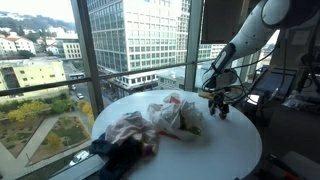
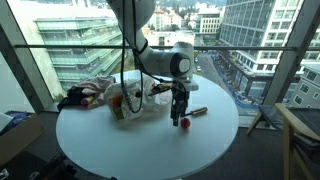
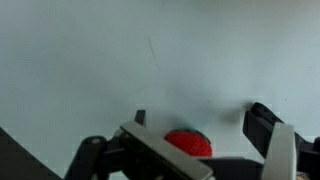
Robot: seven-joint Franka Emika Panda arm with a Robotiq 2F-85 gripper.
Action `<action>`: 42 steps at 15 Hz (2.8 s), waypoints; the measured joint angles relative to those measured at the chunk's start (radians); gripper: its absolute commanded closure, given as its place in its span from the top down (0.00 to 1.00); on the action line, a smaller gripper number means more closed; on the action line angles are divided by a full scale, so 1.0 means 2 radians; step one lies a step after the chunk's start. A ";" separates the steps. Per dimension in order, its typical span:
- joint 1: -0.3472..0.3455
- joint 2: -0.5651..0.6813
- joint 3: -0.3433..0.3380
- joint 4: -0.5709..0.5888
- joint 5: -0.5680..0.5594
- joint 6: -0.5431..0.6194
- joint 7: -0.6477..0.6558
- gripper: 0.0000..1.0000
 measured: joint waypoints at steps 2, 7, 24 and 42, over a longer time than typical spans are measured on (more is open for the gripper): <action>0.001 0.000 0.000 -0.006 0.000 0.006 0.000 1.00; 0.001 -0.001 -0.005 -0.014 0.000 0.011 0.000 1.00; 0.073 -0.031 -0.029 -0.062 -0.086 0.013 0.036 0.23; 0.120 -0.307 0.098 -0.272 -0.351 0.025 0.154 0.23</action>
